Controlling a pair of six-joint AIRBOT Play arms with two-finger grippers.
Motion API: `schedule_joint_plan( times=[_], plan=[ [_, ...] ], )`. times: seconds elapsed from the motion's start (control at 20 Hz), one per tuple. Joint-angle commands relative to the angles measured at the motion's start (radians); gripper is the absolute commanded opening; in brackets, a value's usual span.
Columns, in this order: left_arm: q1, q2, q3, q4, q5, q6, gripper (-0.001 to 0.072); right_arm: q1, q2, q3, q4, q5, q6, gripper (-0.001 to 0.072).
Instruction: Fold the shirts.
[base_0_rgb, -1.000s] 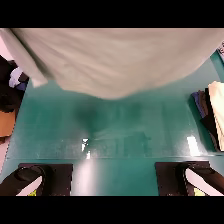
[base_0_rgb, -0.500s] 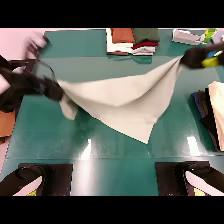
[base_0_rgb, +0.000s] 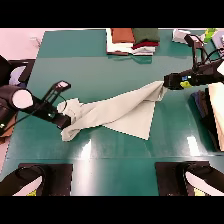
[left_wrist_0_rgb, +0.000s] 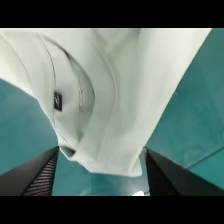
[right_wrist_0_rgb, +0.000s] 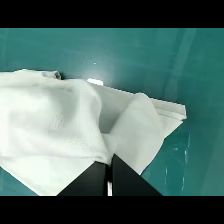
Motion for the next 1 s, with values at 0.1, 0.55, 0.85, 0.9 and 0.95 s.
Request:
schedule_joint_plan(
  times=[0.1,0.55,0.85,0.9,0.95],
  plan=[
    [0.003,-0.044,0.190,0.117,0.155,-0.088,0.0623,0.001,0.000,-0.010,0.000,-0.011,0.000,0.0015],
    [0.009,-0.497,0.213,0.122,0.230,-0.102,0.0624,0.001,-0.001,-0.011,0.001,-0.009,0.000,0.0015],
    [0.081,-0.560,0.213,-0.030,0.274,-0.084,0.0623,0.001,-0.001,-0.011,0.001,-0.008,0.000,0.0015],
    [0.079,-0.560,0.213,-0.074,0.266,-0.045,0.0622,0.002,-0.001,-0.011,0.001,-0.008,0.000,0.0015],
    [0.079,-0.560,0.213,-0.108,0.260,-0.023,0.0602,0.001,-0.001,-0.011,0.001,-0.008,0.000,0.0015]
  ],
)
